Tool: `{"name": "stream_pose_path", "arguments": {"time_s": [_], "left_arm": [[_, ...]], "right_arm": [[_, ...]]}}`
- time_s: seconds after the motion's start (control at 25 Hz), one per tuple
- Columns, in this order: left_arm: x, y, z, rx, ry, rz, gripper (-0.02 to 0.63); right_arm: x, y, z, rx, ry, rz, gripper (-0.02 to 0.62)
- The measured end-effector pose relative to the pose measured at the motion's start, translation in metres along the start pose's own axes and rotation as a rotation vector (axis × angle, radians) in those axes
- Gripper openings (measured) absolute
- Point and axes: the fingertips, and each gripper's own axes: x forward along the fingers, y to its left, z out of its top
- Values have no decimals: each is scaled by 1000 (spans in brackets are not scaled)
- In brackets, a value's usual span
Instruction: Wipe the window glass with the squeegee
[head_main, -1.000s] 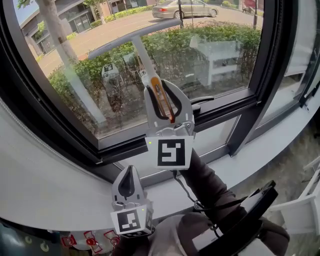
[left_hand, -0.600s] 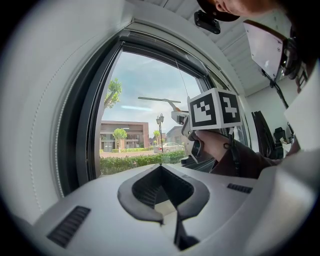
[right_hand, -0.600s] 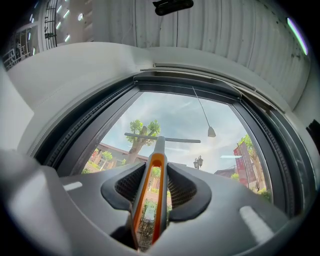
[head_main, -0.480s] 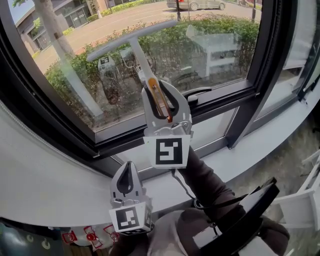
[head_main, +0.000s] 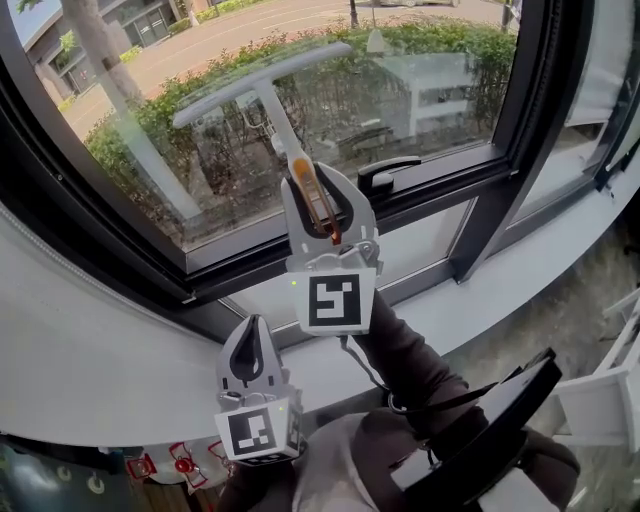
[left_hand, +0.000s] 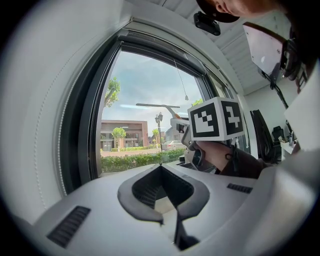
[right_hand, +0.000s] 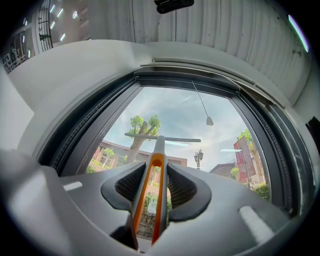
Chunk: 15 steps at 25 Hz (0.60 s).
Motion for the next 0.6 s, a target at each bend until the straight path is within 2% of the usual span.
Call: {"name": "stream_pose_path", "arguments": {"time_s": [0.24, 0.4, 0.6], "left_arm": [[-1, 0, 4, -18, -29, 4, 2], [-5, -4, -5, 4, 13, -19, 2], [-7, -2, -4, -18, 5, 5, 2]], "right_arm": [[-8, 6, -11, 5, 26, 5, 130], [-14, 9, -20, 12, 53, 8, 130], [-20, 13, -29, 22, 73, 9, 130]]}}
